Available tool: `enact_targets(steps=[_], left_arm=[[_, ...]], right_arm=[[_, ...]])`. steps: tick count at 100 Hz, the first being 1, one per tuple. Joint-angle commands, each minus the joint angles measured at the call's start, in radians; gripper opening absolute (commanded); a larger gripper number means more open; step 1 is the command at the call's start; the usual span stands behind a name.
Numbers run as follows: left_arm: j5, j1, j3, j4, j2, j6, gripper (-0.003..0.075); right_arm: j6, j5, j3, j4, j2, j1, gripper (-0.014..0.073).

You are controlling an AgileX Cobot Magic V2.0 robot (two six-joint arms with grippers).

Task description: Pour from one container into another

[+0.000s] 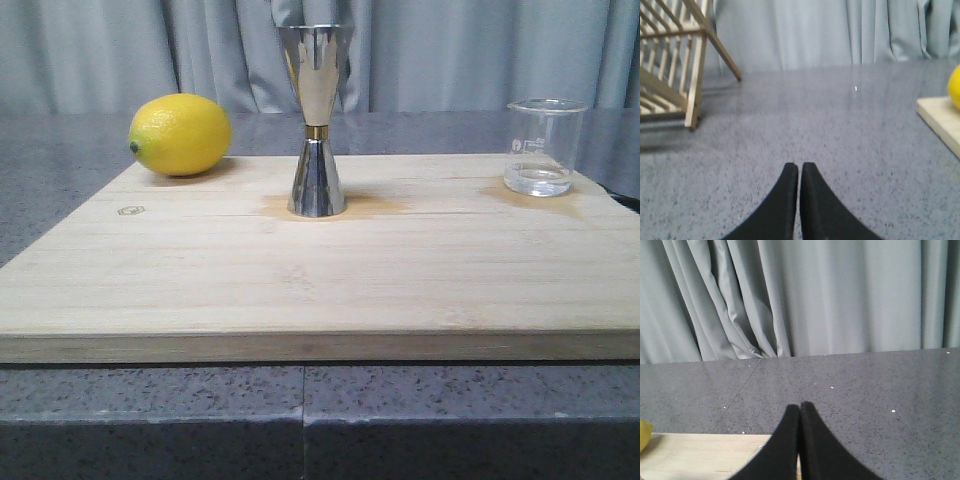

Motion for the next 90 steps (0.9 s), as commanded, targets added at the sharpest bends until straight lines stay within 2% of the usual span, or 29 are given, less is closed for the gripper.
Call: enact_targets(steps=[1, 15, 30, 90], left_arm=[[-0.123, -0.021, 0.027, 0.039, -0.022, -0.028, -0.0019], [-0.124, -0.064, 0.029, 0.050, -0.022, -0.030, -0.0019], [-0.125, -0.063, 0.029, -0.002, -0.022, -0.030, -0.0019], [-0.126, -0.063, 0.029, -0.002, -0.022, -0.030, -0.0019]], right_arm=[[0.001, 0.038, -0.026, -0.017, -0.002, -0.008, -0.0071], [0.001, 0.038, -0.026, -0.017, -0.002, -0.008, -0.0071], [0.001, 0.038, -0.026, -0.017, -0.002, -0.008, -0.0071], [0.001, 0.038, -0.026, -0.017, -0.002, -0.008, -0.0071]])
